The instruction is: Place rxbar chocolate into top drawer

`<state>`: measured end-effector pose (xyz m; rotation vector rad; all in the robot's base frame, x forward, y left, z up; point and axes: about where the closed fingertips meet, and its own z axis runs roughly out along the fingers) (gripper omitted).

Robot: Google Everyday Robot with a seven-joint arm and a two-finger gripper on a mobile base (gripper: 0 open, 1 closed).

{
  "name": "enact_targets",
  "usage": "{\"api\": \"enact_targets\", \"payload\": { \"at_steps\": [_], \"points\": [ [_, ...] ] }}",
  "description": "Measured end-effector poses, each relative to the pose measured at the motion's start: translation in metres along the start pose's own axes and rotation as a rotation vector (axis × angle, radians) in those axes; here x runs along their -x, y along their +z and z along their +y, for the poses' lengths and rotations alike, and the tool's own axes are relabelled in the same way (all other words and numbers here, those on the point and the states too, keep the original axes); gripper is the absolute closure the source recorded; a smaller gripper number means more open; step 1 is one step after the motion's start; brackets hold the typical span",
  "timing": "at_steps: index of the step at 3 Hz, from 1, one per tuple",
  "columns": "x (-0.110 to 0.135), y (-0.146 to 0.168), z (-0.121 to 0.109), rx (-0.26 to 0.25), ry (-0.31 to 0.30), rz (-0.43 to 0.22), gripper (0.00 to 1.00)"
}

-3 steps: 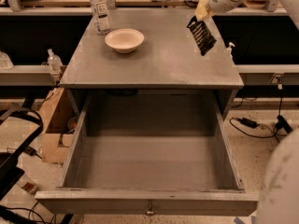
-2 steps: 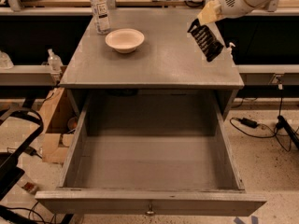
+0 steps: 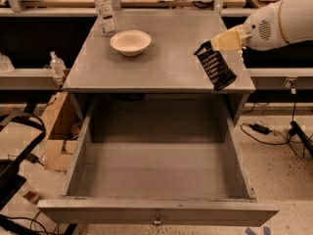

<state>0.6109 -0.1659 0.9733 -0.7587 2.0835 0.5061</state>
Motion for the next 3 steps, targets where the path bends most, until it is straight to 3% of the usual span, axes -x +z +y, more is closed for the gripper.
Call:
{"api": "enact_targets", "payload": {
  "at_steps": [1,2,3],
  "points": [
    [-0.026,0.041,0.062,0.134,-0.150,-0.010,1.00],
    [-0.052,0.081,0.095,0.191,-0.230,0.028,1.00],
    [-0.056,0.084,0.098,0.198,-0.232,0.035,1.00]
  ]
}}
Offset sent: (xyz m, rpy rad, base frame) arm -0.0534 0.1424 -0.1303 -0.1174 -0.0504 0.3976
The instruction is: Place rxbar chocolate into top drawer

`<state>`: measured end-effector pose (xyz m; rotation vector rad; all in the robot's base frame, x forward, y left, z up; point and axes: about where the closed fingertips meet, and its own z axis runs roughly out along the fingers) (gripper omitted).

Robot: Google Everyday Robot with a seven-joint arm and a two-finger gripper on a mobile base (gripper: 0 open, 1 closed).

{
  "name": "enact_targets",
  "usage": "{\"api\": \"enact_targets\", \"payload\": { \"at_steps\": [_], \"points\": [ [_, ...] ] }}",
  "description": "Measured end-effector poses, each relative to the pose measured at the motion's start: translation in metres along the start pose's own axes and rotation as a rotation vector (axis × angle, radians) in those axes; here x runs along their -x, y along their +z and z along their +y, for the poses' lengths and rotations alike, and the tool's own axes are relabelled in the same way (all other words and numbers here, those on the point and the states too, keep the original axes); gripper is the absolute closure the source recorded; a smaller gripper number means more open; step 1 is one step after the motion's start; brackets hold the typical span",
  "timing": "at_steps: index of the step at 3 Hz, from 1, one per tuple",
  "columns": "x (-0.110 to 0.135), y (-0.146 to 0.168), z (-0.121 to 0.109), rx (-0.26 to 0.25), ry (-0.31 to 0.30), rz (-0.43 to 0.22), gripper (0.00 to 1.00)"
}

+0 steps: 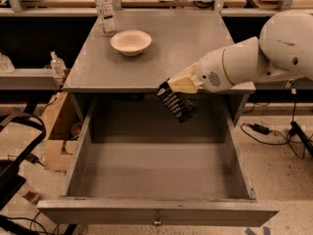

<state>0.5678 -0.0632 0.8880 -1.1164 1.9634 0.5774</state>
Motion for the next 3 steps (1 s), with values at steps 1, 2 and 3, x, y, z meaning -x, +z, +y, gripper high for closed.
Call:
{"api": "enact_targets", "payload": {
  "at_steps": [1,2,3],
  "points": [
    [-0.021,0.034,0.011,0.060,0.029,0.027,1.00],
    [-0.045,0.066,0.028,0.136,0.054,0.052,1.00],
    [-0.083,0.095,0.067,0.289,0.078,0.078,1.00]
  ]
}}
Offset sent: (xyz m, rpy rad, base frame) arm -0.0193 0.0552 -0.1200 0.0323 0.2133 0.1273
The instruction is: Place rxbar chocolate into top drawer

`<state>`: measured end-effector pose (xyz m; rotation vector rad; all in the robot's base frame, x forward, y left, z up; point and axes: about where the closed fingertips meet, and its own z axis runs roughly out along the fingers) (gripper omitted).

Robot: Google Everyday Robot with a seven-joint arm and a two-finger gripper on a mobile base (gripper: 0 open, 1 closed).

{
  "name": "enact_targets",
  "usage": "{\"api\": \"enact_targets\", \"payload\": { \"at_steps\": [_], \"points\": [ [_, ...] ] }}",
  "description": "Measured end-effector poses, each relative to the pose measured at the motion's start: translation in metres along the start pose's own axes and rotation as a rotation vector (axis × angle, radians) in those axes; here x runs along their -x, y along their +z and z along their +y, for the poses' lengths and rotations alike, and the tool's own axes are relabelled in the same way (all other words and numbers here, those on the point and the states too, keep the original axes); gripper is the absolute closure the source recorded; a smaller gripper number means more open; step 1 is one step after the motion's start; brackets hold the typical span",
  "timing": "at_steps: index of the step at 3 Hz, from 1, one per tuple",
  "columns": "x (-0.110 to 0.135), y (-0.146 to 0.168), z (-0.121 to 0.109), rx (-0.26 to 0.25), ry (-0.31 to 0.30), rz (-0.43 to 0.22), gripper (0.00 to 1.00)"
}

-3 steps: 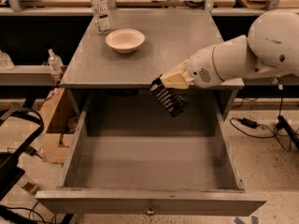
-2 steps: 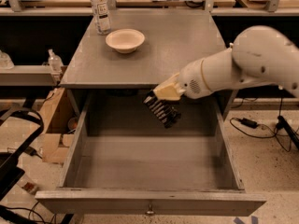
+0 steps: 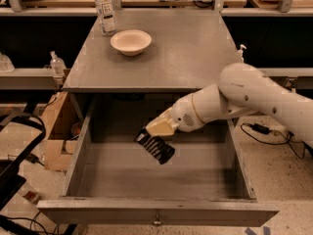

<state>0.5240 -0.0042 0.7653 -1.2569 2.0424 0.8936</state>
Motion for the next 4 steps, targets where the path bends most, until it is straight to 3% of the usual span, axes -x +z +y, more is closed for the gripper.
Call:
{"api": "enact_targets", "payload": {
  "at_steps": [1,3,4],
  "points": [
    [-0.0325,0.0411,0.0243,0.174,0.028,0.033,1.00],
    [-0.0351,0.0445,0.0260,0.186,0.031,0.037,0.60],
    [-0.0351,0.0460,0.0272,0.190,0.030,0.038,0.35]
  ]
}}
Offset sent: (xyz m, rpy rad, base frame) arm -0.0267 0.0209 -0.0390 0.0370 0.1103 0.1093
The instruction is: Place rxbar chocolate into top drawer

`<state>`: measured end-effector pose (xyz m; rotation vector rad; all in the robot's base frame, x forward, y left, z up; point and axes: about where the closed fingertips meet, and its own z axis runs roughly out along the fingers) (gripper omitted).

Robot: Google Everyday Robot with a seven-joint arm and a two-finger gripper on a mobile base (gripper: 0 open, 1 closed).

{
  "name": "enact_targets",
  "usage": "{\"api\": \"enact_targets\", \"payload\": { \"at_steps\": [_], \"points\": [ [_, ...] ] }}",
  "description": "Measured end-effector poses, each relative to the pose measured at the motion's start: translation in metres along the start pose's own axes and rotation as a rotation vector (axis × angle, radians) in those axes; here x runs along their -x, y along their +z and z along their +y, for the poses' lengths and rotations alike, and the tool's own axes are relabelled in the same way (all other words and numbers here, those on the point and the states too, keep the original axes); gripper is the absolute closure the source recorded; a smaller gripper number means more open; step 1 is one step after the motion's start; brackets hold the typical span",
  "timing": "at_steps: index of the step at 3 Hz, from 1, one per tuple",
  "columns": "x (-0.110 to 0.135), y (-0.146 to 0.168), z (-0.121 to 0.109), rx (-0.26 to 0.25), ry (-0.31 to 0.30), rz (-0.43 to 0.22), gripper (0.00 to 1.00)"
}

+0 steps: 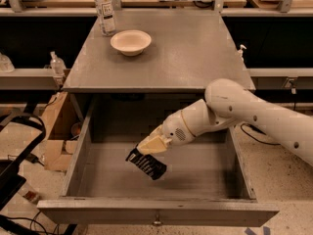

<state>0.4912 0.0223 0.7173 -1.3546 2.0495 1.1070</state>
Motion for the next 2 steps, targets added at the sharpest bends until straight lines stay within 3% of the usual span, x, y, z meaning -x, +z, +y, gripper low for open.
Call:
{"api": "enact_targets", "payload": {
  "at_steps": [1,2],
  "points": [
    [0.0001,0.0015,0.0008,0.003,-0.001,0.001,0.13],
    [0.0003,0.0029,0.0015,0.006,-0.002,0.003,0.00]
  ]
}}
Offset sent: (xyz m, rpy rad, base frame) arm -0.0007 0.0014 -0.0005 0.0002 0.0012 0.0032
